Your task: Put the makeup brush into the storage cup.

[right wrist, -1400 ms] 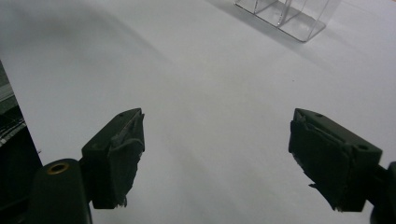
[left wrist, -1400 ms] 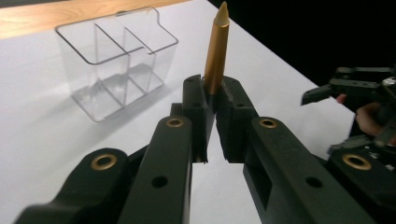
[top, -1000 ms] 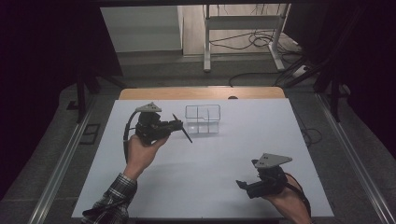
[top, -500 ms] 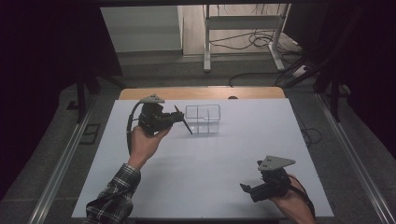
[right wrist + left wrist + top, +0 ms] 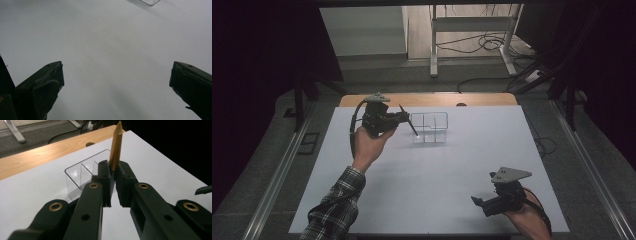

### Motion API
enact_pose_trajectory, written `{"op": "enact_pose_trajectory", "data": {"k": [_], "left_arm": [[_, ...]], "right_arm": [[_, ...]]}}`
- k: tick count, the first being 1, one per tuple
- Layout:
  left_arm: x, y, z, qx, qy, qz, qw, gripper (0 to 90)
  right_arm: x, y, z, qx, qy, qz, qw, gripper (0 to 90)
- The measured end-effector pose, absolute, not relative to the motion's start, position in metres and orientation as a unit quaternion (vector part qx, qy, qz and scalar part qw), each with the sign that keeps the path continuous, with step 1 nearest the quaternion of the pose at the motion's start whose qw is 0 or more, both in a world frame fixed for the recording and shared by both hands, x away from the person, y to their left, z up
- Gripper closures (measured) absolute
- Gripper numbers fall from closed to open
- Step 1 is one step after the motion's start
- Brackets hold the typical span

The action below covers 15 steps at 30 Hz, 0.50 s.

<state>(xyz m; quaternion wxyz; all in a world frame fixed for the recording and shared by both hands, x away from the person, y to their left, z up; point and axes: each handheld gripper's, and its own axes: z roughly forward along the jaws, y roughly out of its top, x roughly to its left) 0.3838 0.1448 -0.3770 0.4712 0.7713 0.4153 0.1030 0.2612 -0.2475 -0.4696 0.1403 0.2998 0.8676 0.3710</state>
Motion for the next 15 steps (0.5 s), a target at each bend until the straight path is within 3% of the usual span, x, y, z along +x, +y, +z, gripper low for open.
{"op": "enact_pose_trajectory", "data": {"k": [15], "left_arm": [[0.405, 0.14, -0.372, 0.771, 0.425, 0.127, 0.457, 83.5]], "right_arm": [[0.262, -0.246, -0.472, 0.293, 0.874, 0.361, 0.144, 0.0]]}}
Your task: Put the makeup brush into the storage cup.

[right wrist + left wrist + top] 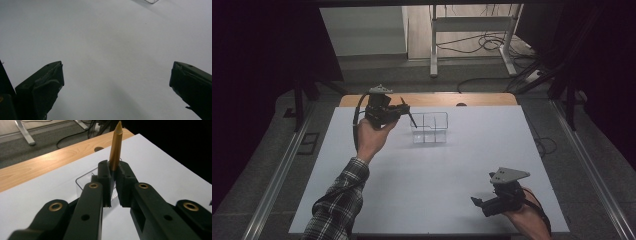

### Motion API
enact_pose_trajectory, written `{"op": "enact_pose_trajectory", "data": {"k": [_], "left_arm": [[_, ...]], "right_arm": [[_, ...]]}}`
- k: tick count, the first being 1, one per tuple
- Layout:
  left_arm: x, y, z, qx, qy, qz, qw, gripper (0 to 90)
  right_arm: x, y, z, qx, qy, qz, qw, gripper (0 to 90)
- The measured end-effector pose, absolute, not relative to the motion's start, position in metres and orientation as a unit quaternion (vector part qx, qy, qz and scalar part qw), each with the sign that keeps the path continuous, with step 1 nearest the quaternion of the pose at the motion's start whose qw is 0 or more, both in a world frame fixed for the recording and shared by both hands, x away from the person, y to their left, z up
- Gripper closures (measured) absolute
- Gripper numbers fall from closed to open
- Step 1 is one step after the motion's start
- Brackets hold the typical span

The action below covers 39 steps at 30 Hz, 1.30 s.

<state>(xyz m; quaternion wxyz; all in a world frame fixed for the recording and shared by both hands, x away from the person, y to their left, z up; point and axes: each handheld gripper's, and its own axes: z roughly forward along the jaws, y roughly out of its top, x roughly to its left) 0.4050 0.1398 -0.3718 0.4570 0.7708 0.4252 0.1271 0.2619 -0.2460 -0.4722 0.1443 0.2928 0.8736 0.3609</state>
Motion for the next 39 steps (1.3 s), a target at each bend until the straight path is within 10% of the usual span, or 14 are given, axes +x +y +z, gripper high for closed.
{"op": "enact_pose_trajectory", "data": {"k": [39], "left_arm": [[0.438, 0.111, -0.4, 0.783, 0.439, 0.164, 0.41, 83.5]], "right_arm": [[0.262, -0.243, -0.476, 0.277, 0.887, 0.342, 0.141, 0.7]]}}
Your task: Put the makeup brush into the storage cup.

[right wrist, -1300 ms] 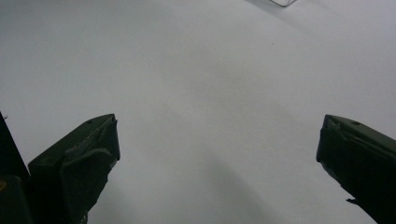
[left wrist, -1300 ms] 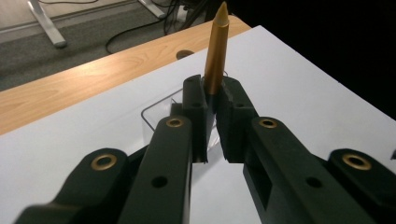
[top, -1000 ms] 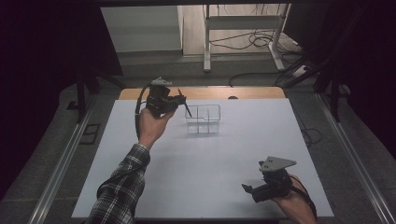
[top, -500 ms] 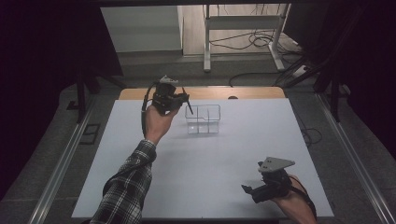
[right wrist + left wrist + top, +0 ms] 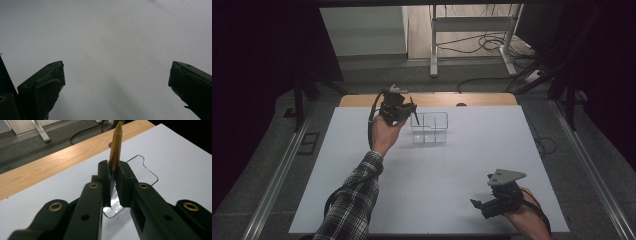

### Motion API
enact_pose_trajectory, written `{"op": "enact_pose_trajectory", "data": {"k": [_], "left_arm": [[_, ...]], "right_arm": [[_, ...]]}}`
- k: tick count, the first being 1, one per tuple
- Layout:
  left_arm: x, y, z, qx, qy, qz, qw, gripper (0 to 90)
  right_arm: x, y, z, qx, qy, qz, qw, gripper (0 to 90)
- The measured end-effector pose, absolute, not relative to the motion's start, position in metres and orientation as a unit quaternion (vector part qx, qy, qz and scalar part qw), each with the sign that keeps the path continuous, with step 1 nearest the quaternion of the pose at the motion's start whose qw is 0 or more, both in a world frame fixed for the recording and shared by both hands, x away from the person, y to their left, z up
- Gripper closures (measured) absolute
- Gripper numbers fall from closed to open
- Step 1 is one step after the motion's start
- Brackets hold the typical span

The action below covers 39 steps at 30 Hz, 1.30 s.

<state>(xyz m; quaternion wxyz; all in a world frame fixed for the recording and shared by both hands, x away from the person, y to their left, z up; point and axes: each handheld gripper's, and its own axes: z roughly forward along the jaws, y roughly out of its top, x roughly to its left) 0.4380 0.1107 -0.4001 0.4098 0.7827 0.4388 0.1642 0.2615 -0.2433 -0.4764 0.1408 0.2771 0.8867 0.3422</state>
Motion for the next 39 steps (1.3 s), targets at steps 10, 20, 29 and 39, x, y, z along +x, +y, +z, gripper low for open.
{"op": "enact_pose_trajectory", "data": {"k": [10, 20, 29, 39], "left_arm": [[0.439, 0.107, -0.412, 0.786, 0.439, 0.16, 0.404, 83.5], [0.439, 0.104, -0.424, 0.79, 0.443, 0.156, 0.394, 83.4], [0.439, 0.099, -0.429, 0.795, 0.441, 0.156, 0.387, 83.4], [0.442, 0.099, -0.44, 0.793, 0.449, 0.146, 0.386, 83.0]], "right_arm": [[0.261, -0.244, -0.477, 0.274, 0.889, 0.338, 0.143, 1.2], [0.26, -0.242, -0.478, 0.271, 0.893, 0.332, 0.14, 1.4], [0.26, -0.242, -0.48, 0.268, 0.895, 0.327, 0.14, 1.5], [0.26, -0.241, -0.481, 0.265, 0.898, 0.323, 0.138, 1.6]]}}
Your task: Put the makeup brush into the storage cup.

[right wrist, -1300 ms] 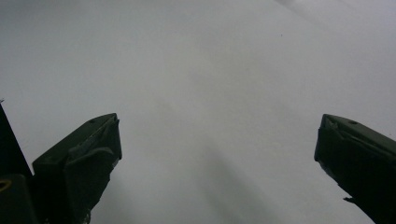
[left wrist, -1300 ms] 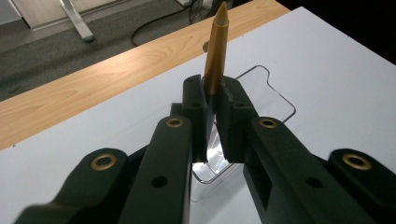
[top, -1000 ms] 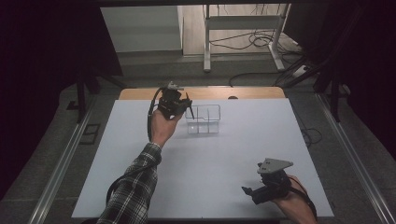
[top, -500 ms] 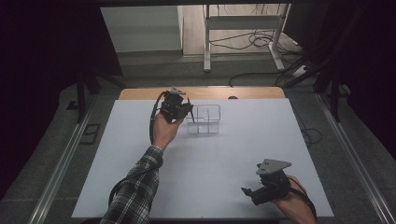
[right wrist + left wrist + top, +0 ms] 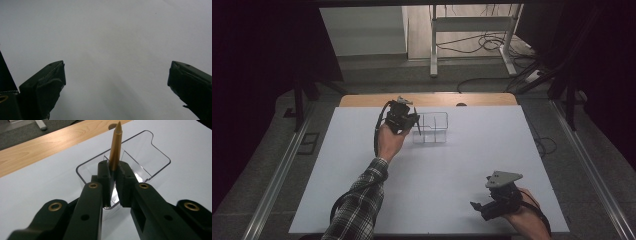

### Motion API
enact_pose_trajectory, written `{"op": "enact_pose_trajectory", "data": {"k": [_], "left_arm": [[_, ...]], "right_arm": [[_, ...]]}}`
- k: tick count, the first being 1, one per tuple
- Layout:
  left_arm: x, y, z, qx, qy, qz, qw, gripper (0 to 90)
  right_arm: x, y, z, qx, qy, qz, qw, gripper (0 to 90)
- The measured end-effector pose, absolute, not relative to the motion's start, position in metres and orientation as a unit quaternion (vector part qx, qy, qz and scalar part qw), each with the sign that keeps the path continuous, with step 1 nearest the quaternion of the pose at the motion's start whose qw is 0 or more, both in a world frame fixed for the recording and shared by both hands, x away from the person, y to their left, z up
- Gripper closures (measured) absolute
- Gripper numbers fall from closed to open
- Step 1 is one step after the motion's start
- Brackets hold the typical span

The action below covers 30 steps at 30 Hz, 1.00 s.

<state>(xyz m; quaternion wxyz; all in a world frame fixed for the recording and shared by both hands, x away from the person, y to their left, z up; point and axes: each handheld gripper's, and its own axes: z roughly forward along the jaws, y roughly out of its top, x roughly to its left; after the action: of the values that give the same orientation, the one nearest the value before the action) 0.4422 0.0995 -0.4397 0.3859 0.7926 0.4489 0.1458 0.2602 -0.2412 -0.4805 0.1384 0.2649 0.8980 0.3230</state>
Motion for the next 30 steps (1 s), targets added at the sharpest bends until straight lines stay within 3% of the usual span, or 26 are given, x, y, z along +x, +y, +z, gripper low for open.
{"op": "enact_pose_trajectory", "data": {"k": [3, 6, 10, 30], "left_arm": [[0.443, 0.101, -0.441, 0.79, 0.45, 0.137, 0.393, 81.1], [0.443, 0.101, -0.44, 0.785, 0.45, 0.141, 0.401, 64.3], [0.441, 0.101, -0.439, 0.783, 0.45, 0.154, 0.4, 53.4], [0.435, 0.111, -0.429, 0.773, 0.456, 0.162, 0.411, 33.2]], "right_arm": [[0.26, -0.241, -0.481, 0.263, 0.899, 0.321, 0.137, 1.6], [0.26, -0.241, -0.481, 0.262, 0.9, 0.32, 0.136, 1.6], [0.26, -0.241, -0.481, 0.262, 0.9, 0.32, 0.137, 1.7], [0.26, -0.239, -0.483, 0.262, 0.902, 0.316, 0.134, 1.7]]}}
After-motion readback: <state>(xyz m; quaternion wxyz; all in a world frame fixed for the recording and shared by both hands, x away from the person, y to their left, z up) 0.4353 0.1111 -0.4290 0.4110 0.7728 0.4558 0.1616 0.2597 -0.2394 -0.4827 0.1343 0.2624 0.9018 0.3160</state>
